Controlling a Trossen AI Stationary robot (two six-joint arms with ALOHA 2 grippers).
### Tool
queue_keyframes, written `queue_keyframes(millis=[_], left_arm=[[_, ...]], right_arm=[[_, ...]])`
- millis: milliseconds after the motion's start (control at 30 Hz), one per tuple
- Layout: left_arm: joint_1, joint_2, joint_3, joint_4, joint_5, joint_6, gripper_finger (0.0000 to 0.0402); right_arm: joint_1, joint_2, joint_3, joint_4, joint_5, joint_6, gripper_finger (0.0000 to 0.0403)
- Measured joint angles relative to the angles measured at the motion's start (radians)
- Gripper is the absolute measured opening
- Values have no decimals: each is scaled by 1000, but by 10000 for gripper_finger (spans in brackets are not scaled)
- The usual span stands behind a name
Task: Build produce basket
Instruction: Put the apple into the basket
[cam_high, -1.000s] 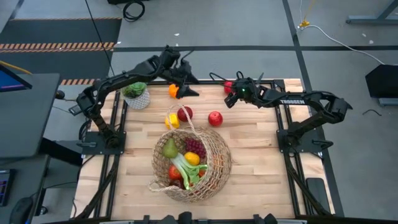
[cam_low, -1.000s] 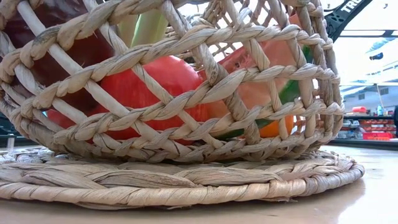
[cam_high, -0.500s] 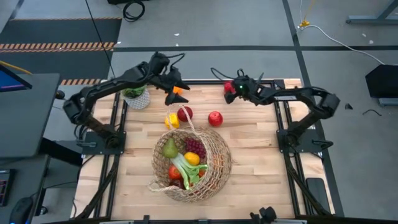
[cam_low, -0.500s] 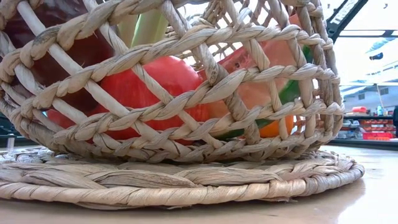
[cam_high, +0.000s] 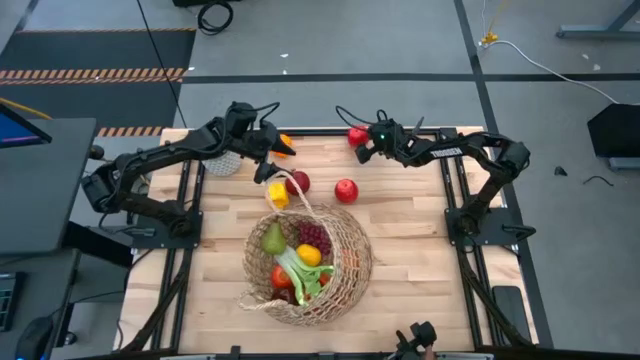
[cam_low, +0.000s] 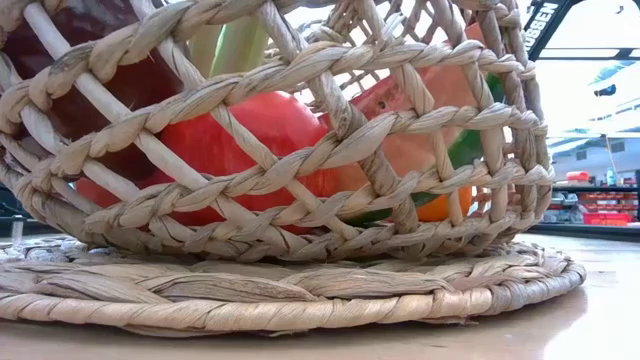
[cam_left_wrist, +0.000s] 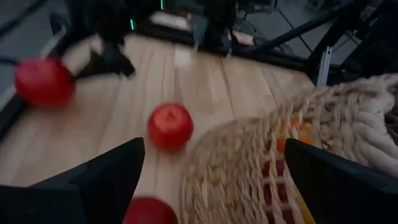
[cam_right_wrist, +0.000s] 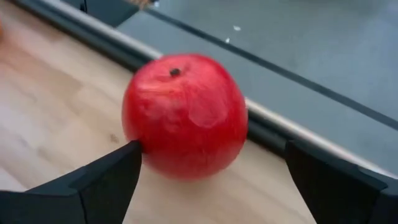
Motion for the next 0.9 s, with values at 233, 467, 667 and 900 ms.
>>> queue_keyframes(millis=[233, 467, 667, 900], left_arm=[[-3, -2, -13, 6, -6, -49, 393], [-19, -2, -13, 40, -13, -124, 393], [-28, -2, -13, 42, -51, -156, 393], [-37, -2, -13, 42, -94, -180, 393]], right_arm=[[3, 11, 21, 23, -5, -22, 399], [-16, 72, 28, 86, -89, -35, 399], [-25, 138, 62, 91, -147, -37, 399], [-25, 134, 83, 42, -153, -35, 395]])
